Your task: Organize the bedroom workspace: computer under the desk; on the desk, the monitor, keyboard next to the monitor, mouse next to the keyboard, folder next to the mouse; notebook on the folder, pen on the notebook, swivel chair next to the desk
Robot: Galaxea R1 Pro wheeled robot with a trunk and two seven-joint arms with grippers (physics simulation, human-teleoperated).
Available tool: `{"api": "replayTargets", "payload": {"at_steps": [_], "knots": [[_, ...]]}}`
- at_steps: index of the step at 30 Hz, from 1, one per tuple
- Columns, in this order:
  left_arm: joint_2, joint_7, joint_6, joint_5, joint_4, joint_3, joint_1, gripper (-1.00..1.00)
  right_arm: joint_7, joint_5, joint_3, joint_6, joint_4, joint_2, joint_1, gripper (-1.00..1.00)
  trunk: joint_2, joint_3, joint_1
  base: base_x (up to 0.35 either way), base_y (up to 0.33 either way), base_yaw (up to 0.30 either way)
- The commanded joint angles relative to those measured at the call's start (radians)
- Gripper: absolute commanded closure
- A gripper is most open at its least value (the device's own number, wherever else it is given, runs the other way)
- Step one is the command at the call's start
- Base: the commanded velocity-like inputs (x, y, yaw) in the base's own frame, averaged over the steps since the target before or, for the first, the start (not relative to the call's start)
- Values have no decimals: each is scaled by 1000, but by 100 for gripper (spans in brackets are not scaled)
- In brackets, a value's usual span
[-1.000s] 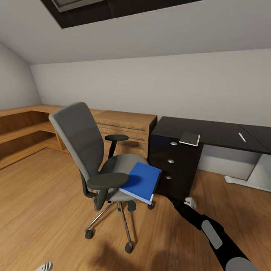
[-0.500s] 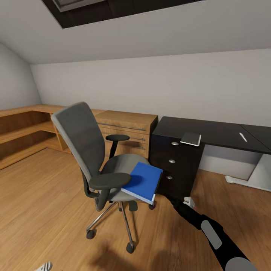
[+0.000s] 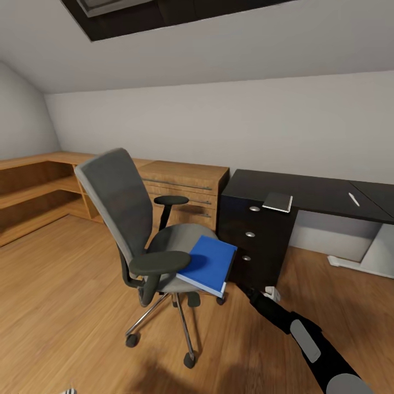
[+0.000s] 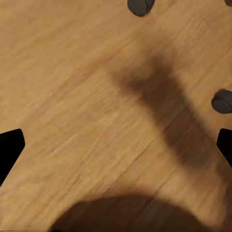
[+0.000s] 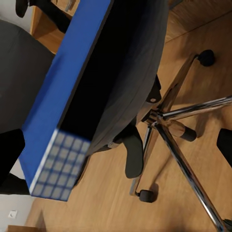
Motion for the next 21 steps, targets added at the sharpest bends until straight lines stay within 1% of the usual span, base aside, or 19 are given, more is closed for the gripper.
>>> {"api": "replayTargets", "payload": {"at_steps": [1,12,18,21], "knots": [[0,-2,8,8,1,1,0,-100,1,-11,-1,9,0,0,0,-100,0,-1,0,0,0,73],[0,-2,8,8,7,2,0,-100,5,-12,-5,10,-2,-2,0,-100,0,-13,0,0,0,137],[0,-2,0,9,7,7,0,-100,18,-12,-6,10,-2,-3,0,-100,0,-16,0,0,0,48],[0,-1,-25,10,9,8,0,-100,24,-13,-6,10,-2,-3,0,-100,0,-16,0,0,0,15]]}}
